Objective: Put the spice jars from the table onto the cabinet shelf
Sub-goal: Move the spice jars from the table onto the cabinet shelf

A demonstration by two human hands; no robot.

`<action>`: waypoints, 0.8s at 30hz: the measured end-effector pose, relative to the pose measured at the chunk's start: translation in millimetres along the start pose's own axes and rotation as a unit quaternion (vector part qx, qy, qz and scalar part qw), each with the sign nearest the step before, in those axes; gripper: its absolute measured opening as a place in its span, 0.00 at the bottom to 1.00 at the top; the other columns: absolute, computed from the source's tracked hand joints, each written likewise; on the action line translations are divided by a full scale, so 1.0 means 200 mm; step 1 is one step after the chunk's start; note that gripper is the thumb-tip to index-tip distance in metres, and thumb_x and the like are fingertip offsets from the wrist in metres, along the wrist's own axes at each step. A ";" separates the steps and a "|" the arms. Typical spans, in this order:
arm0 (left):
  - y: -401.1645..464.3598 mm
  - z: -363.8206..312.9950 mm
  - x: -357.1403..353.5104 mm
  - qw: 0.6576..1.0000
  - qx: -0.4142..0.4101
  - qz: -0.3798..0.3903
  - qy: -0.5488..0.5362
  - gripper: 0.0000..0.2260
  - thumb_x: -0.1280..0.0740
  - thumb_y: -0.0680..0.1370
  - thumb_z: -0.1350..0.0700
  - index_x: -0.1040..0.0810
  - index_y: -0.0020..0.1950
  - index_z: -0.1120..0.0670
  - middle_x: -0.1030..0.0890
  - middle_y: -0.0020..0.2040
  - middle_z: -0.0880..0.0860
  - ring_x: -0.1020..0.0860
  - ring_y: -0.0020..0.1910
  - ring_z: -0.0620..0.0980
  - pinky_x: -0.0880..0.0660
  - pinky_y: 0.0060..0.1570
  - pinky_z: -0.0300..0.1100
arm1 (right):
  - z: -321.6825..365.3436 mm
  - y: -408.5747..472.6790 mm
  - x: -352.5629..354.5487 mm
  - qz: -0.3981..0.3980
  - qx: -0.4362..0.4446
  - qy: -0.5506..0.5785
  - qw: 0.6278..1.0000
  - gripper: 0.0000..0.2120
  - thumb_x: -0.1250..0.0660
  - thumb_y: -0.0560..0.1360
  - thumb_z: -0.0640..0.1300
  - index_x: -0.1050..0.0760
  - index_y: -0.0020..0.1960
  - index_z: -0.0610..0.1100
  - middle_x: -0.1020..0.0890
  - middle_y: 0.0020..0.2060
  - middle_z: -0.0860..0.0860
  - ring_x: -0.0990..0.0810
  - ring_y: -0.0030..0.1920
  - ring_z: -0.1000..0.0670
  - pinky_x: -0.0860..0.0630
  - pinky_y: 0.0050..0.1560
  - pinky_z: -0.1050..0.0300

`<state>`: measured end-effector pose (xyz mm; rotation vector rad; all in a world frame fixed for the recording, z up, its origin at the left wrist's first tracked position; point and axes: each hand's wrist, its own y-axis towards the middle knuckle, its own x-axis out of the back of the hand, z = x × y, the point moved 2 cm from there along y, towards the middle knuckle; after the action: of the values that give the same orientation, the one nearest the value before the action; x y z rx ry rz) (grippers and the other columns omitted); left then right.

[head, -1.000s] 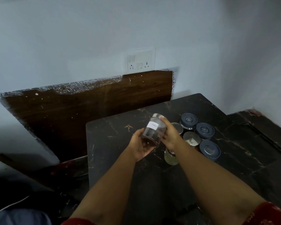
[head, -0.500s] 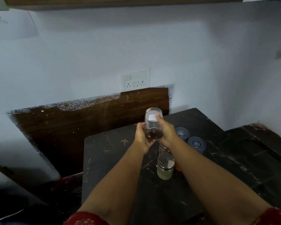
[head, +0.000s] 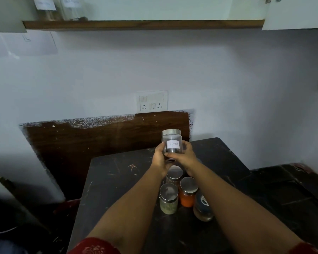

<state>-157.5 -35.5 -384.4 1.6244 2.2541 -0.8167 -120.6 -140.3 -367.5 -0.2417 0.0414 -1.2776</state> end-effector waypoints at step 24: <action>-0.21 -1.41 -0.22 0.916 -0.342 -0.130 0.164 0.16 0.43 0.83 0.47 0.28 0.62 0.56 0.20 0.55 0.56 0.21 0.51 0.49 0.24 0.45 0.39 | 1.37 0.04 -0.39 -0.008 0.359 -0.126 0.925 0.43 0.21 0.63 0.57 0.37 0.72 0.47 0.24 0.61 0.50 0.22 0.58 0.48 0.23 0.59 0.52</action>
<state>-147.1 80.1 -119.5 1.1962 2.5883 0.2415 -90.9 -20.3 -109.9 0.2309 -0.6419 -1.1896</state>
